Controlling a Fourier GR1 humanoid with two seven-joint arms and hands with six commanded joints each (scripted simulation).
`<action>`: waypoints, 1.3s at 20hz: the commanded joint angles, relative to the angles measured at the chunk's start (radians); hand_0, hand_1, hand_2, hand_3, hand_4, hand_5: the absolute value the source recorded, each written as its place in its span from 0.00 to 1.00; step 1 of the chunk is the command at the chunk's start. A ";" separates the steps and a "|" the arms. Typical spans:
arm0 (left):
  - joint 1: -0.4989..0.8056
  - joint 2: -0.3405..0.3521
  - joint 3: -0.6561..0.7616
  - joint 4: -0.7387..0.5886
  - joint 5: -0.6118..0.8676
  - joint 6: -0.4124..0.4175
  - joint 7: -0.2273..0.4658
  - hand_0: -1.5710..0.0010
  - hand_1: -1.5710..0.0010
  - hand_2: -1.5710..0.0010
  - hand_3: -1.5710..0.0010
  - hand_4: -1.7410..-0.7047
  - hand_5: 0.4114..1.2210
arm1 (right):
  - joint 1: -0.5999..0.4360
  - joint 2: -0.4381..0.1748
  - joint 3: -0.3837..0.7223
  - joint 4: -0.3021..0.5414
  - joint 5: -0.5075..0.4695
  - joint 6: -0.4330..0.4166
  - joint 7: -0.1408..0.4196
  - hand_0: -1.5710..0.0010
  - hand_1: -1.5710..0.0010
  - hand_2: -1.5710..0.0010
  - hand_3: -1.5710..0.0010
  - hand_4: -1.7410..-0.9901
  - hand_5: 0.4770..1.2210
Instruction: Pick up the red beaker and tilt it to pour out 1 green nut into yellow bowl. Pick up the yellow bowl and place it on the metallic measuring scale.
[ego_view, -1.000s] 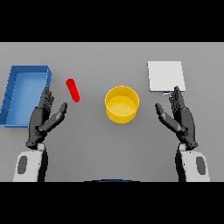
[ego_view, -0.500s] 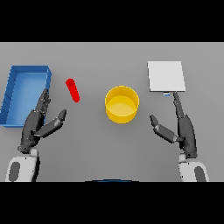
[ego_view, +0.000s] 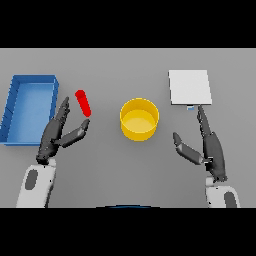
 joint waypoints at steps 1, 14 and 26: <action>-0.023 0.001 0.005 0.031 -0.008 0.008 -0.023 1.00 1.00 1.00 1.00 0.50 0.27 | 0.001 -0.004 -0.004 0.002 -0.006 0.004 0.002 1.00 1.00 1.00 1.00 0.64 0.21; -0.293 -0.015 0.059 0.372 -0.034 0.040 -0.098 1.00 1.00 1.00 1.00 0.43 0.35 | 0.001 -0.015 -0.017 0.009 -0.020 0.013 -0.006 1.00 1.00 1.00 1.00 0.62 0.22; -0.427 -0.030 0.123 0.571 -0.003 0.042 -0.184 1.00 1.00 1.00 1.00 0.38 0.36 | 0.013 -0.009 -0.015 0.001 -0.014 0.004 -0.005 1.00 1.00 1.00 1.00 0.64 0.22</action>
